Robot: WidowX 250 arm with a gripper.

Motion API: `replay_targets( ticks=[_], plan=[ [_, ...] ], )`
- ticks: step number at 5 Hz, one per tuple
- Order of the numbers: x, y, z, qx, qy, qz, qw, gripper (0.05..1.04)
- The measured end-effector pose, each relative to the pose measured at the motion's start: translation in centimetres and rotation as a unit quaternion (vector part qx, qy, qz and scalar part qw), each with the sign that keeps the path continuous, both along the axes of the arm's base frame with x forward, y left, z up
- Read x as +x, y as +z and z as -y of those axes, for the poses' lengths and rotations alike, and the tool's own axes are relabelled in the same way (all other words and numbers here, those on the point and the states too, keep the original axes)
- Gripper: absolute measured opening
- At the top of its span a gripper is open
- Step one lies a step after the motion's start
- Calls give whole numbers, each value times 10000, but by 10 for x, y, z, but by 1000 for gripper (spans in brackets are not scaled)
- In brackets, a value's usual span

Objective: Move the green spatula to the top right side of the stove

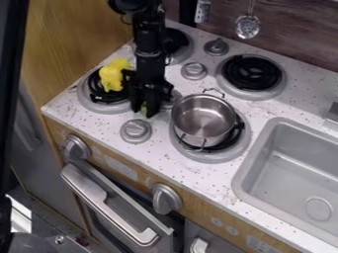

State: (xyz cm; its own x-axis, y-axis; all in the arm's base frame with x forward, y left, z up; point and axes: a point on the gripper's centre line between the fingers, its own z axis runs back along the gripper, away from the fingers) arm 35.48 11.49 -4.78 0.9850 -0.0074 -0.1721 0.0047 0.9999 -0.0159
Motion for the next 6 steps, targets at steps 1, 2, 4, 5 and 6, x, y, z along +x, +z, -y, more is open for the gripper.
replay_targets(
  ticks=[1, 2, 4, 5, 6],
  plan=[
    [38, 47, 27, 319, -573, 750, 9950, 423],
    [79, 88, 67, 473, -1141, 1389, 9826, 423],
    [102, 64, 117, 374, -1717, 1498, 9730, 423],
    [101, 41, 135, 369, -1895, 1400, 9712, 423],
    [103, 31, 137, 362, -1799, 1514, 9713, 423]
  ],
)
